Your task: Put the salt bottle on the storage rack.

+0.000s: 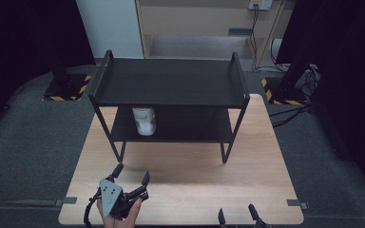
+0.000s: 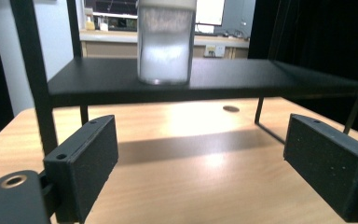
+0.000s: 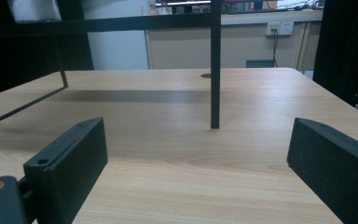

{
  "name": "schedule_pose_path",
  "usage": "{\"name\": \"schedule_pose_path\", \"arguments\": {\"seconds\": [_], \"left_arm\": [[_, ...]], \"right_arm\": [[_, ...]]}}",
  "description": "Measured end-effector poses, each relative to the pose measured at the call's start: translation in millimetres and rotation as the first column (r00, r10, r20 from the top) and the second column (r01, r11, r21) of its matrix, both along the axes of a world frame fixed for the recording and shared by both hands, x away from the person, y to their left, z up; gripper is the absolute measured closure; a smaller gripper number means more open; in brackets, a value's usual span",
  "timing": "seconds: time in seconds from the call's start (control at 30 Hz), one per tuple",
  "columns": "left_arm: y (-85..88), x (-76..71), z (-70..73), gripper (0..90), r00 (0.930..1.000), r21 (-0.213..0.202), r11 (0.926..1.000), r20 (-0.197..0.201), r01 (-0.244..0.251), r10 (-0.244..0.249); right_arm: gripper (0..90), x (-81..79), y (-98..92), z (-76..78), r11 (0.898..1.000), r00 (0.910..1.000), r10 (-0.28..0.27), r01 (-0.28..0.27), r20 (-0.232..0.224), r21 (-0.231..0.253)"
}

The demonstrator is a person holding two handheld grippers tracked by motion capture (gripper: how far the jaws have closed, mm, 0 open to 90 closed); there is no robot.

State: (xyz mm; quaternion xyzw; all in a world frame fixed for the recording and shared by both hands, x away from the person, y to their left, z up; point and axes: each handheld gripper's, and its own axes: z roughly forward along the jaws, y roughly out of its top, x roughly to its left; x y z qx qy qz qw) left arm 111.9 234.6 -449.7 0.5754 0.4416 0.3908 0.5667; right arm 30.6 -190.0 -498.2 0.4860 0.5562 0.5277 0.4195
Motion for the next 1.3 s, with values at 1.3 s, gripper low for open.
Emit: {"name": "schedule_pose_path", "arguments": {"seconds": [1.3], "left_arm": [[48.0, -19.4, -31.9, 8.8, 0.9998, 0.013, 0.9998, -0.016, -0.013, 0.013]], "right_arm": [[4.9, 0.7, -13.9, 5.6, 1.000, 0.9998, -0.010, 0.009, 0.015, 0.018]]}}
